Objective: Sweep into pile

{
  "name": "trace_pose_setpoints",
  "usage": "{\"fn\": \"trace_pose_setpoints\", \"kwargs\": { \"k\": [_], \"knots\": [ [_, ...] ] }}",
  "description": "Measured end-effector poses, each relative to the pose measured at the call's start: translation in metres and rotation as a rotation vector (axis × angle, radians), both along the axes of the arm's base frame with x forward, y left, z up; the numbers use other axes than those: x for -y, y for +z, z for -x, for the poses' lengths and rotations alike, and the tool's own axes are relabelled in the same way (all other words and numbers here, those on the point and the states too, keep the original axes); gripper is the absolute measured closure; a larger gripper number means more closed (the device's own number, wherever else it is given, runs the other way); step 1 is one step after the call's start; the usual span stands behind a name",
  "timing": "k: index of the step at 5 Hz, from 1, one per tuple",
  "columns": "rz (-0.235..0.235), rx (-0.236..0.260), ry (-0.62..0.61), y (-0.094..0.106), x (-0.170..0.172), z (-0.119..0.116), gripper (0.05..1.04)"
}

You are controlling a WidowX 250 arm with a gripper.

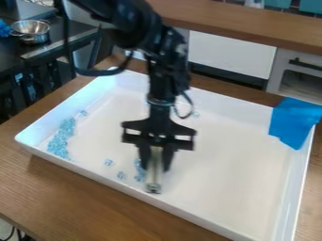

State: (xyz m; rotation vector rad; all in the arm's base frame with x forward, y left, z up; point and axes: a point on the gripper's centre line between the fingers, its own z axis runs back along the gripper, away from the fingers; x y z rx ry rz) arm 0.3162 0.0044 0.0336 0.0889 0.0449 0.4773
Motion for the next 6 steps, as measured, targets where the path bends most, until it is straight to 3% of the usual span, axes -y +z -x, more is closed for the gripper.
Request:
{"fn": "trace_pose_setpoints", "kwargs": {
  "k": [1, 2, 4, 5, 6],
  "knots": [
    [-0.054, 0.041, -0.044, -0.001, -0.014, -0.003, 0.699],
    [-0.136, 0.094, -0.111, -0.001, -0.031, -0.011, 0.699],
    [-0.247, 0.102, -0.216, 0.001, -0.068, 0.002, 0.7],
    [-0.255, 0.092, -0.232, 0.001, -0.082, 0.005, 0.7],
    [-0.296, 0.096, -0.227, 0.003, -0.089, 0.004, 0.7]
  ]
}}
